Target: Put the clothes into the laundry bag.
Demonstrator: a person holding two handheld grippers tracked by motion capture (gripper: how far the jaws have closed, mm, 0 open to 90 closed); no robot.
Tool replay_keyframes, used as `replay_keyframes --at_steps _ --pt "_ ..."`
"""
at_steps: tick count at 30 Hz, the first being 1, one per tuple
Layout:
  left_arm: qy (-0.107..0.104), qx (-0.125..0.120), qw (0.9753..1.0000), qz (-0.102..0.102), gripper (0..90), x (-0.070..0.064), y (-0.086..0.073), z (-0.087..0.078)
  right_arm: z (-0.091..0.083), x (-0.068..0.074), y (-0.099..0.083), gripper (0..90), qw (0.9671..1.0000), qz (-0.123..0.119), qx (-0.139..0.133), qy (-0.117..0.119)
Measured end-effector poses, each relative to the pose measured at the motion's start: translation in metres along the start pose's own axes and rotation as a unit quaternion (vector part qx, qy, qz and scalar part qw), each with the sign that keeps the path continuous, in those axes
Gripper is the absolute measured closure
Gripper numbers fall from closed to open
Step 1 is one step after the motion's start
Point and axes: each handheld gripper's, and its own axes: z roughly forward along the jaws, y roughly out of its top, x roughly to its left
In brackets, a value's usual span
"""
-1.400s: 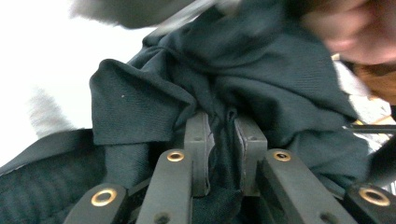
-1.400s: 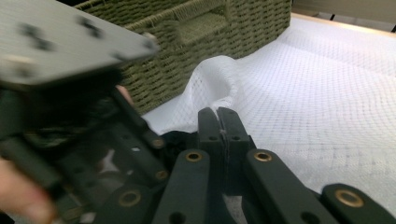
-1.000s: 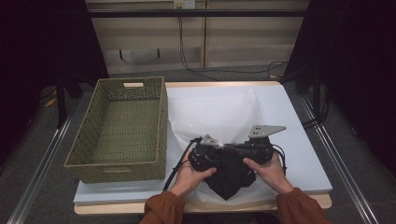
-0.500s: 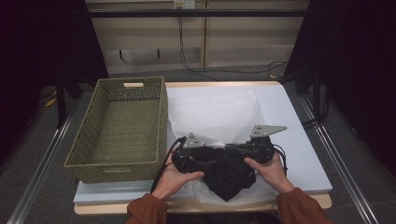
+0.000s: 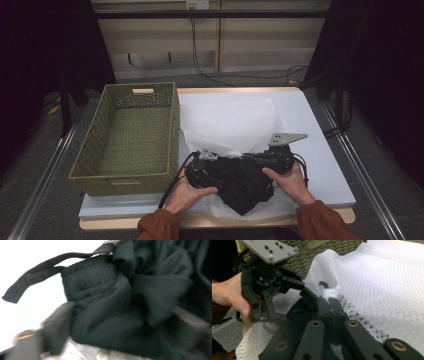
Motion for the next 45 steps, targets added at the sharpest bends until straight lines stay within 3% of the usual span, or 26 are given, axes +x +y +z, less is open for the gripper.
replay_keyframes --at_steps 1,4,6,9,14,15,18,26,30,34,35,37,38,39,41,45 --pt "0.004 -0.002 1.0000 0.005 32.3 -0.001 0.000 -0.003 0.000 0.000 0.000 89.3 1.0000 0.000 0.000 0.000" --pt "-0.007 -0.018 0.9997 0.018 49.0 -0.005 0.001 -0.009 0.000 -0.002 0.000 89.3 1.0000 0.001 -0.001 0.001" --pt "-0.016 -0.022 0.9995 0.013 62.6 -0.007 0.004 -0.011 0.001 -0.002 0.000 89.3 1.0000 0.001 0.000 0.000" --pt "-0.014 -0.030 0.9993 0.016 72.6 -0.009 0.004 -0.014 0.002 -0.002 0.000 89.3 1.0000 0.002 -0.001 -0.001" --pt "-0.024 -0.057 0.9978 0.021 72.1 -0.018 0.013 -0.022 0.002 -0.004 -0.001 89.3 1.0000 0.006 -0.002 -0.003" --pt "-0.035 -0.071 0.9967 0.019 71.4 -0.020 0.016 -0.025 0.002 -0.004 -0.001 89.3 1.0000 0.007 -0.003 -0.004" --pt "-0.057 -0.081 0.9948 0.022 72.6 -0.025 0.019 -0.025 0.002 -0.005 -0.001 89.3 0.9999 0.011 -0.006 -0.003" --pt "-0.091 -0.087 0.9916 0.030 75.8 -0.037 0.029 -0.014 0.007 -0.004 -0.002 89.3 0.9998 0.013 -0.012 -0.005" --pt "-0.104 -0.080 0.9909 0.032 76.8 -0.036 0.030 -0.008 0.006 -0.005 -0.001 89.3 0.9993 0.030 -0.019 0.012" --pt "-0.098 -0.072 0.9922 0.029 78.6 -0.033 0.029 -0.004 0.006 -0.002 0.004 89.3 0.9990 0.027 -0.026 0.023" --pt "-0.086 -0.064 0.9938 0.028 79.3 -0.031 0.029 -0.001 0.007 0.003 0.006 89.3 0.9992 0.019 -0.025 0.026" --pt "-0.082 -0.062 0.9944 0.025 79.9 -0.030 0.029 0.001 0.007 0.005 0.007 89.3 0.9993 0.013 -0.023 0.027" --pt "-0.065 -0.046 0.9963 0.032 80.1 -0.029 0.029 0.003 0.007 0.006 0.008 89.3 0.9992 0.013 -0.025 0.028" --pt "-0.066 -0.043 0.9964 0.031 80.2 -0.027 0.029 0.005 0.006 0.006 0.008 89.3 0.9991 0.013 -0.027 0.028" --pt "-0.060 -0.044 0.9971 0.016 80.2 -0.022 0.029 0.009 0.005 0.007 0.009 89.3 0.9991 0.012 -0.028 0.029" --pt "-0.038 -0.039 0.9985 0.009 80.2 -0.016 0.029 0.014 -0.001 0.008 0.012 89.3 0.9987 0.009 -0.039 0.030"
